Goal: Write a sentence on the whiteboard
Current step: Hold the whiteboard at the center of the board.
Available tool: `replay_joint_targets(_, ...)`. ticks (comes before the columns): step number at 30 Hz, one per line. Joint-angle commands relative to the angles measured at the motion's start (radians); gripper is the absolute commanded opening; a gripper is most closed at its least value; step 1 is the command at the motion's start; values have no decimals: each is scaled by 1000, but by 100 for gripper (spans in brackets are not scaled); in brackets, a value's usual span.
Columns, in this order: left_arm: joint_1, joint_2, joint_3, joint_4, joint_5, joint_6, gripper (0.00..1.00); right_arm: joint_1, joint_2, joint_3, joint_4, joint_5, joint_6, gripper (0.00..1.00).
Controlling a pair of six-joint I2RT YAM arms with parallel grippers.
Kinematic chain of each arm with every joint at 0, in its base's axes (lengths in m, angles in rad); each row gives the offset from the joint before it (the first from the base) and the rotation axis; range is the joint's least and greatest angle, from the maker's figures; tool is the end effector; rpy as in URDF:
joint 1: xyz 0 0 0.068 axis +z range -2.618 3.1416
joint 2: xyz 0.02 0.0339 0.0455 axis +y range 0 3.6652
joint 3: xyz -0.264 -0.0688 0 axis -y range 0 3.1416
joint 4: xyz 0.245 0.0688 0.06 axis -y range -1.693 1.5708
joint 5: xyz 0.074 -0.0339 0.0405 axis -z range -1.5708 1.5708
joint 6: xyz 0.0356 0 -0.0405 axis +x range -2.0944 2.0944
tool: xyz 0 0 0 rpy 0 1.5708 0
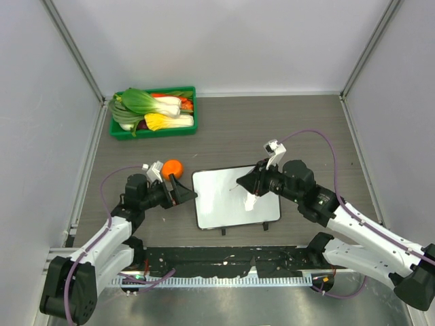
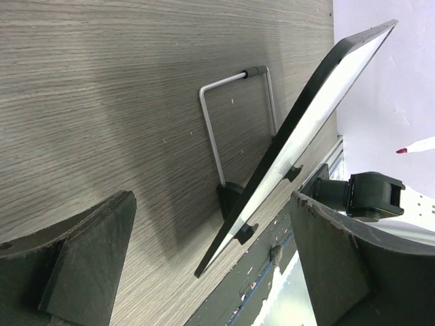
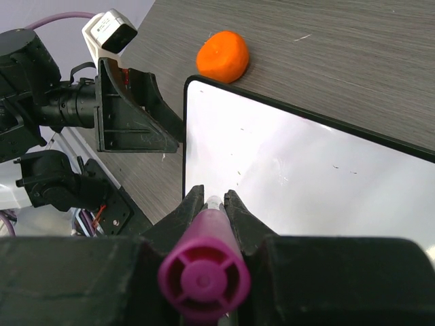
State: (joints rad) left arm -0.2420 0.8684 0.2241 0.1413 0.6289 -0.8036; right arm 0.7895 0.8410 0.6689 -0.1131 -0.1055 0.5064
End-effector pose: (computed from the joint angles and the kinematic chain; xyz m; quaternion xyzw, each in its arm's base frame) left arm 0.1614 -0.0614 0.1663 -0.0756 0.8302 -0.4723 0.2864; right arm 0.1386 0.1451 0.2966 -0.1441 0.7869 0.3949 0.4518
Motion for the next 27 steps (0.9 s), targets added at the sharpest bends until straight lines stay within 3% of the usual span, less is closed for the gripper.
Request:
replay_joint_targets(1,-9,4,32,27,0,18,98,5,-23,-5,55,10,4,1)
replay_joint_targets(10,-33,17,-3,122,15,12,96,39,-99,-22,72,67,-51,1)
replay_joint_targets(22,-97,129,-19,414,80,27,88,60,-14,-11,147,38,-48,1)
replay_joint_targets(27,-125,181,0,429,98,61,87,63,-8,-5,142,46,-43,1)
